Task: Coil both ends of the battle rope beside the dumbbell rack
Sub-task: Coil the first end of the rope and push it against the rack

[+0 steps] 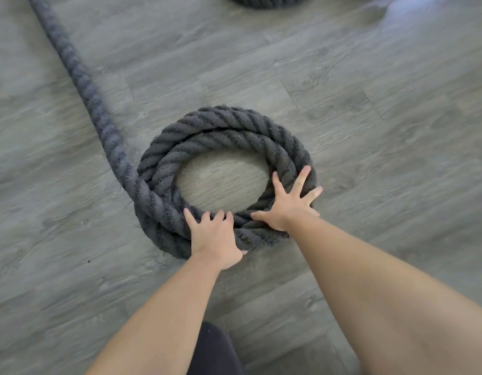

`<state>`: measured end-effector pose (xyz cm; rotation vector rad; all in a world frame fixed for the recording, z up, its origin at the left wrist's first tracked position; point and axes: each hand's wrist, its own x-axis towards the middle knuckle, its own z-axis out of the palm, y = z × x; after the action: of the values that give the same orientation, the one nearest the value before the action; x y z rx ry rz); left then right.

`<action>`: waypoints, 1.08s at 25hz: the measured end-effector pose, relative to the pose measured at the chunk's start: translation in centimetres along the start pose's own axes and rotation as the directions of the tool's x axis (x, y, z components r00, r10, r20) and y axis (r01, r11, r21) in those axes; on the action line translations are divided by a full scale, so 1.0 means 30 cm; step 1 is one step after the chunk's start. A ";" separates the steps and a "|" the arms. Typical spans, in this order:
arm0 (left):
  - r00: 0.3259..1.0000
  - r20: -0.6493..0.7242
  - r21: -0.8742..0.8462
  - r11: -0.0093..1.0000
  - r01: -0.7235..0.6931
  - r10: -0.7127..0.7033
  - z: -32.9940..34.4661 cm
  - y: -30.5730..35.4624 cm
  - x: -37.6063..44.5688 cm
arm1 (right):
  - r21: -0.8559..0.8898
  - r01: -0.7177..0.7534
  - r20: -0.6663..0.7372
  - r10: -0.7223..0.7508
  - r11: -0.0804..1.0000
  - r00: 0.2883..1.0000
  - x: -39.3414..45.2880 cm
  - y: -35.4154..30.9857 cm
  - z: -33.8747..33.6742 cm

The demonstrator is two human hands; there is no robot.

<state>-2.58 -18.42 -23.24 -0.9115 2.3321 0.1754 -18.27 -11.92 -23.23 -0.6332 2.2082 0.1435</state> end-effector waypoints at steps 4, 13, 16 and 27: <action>0.998 -0.067 -0.047 0.999 0.015 -0.018 -0.013 0.012 0.044 | -0.075 -0.008 -0.038 0.005 0.997 0.999 0.074 -0.025 -0.050; 0.990 -0.040 -0.161 0.977 -0.141 0.136 -0.109 0.020 0.174 | -0.264 0.087 -0.015 -0.094 0.961 0.995 0.231 -0.051 -0.220; 0.885 0.043 -0.064 0.886 -0.460 0.463 -0.177 -0.165 0.231 | -0.317 0.135 0.003 -0.141 0.939 0.990 0.287 -0.061 -0.278; 0.953 0.147 0.077 0.957 -0.279 0.266 -0.223 -0.308 0.357 | -0.453 0.180 -0.153 -0.275 0.873 0.949 0.458 -0.262 -0.435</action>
<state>-6.01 -33.69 -23.36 -0.5098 2.3086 0.2277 -30.84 -28.13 -23.98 -1.2037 2.2983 0.4755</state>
